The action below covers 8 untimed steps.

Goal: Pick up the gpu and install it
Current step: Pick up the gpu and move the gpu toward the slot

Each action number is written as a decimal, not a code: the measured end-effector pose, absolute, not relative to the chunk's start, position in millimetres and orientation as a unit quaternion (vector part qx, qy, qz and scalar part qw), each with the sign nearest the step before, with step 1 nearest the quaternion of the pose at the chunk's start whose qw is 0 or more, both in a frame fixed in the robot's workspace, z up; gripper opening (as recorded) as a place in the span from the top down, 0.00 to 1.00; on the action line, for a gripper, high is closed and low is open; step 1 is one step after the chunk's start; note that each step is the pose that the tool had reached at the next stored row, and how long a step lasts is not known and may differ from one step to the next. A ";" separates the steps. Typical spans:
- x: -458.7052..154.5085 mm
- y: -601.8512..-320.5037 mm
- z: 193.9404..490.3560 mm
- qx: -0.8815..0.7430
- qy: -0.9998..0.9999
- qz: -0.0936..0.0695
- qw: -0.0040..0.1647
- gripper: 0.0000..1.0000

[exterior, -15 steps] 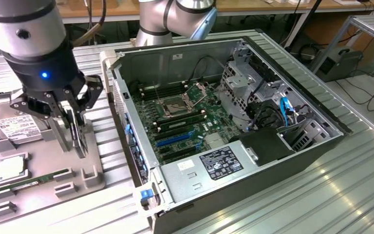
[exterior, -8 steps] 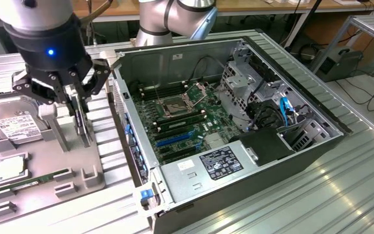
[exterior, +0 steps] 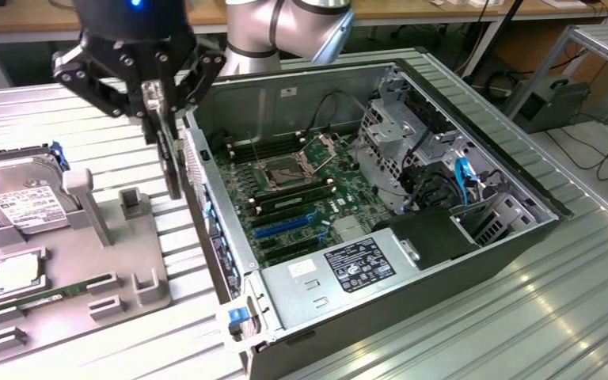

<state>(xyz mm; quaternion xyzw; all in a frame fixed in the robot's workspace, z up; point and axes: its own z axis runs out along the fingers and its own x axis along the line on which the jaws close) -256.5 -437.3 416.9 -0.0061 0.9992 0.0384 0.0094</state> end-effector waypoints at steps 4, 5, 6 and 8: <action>-214.0 -437.8 435.4 -0.006 0.999 0.042 0.003 0.74; -208.8 -437.9 435.4 -0.006 0.999 0.043 0.003 0.74; -204.3 -437.8 435.4 -0.006 0.999 0.043 0.002 0.74; -194.1 -437.8 435.4 -0.006 0.999 0.043 0.001 0.74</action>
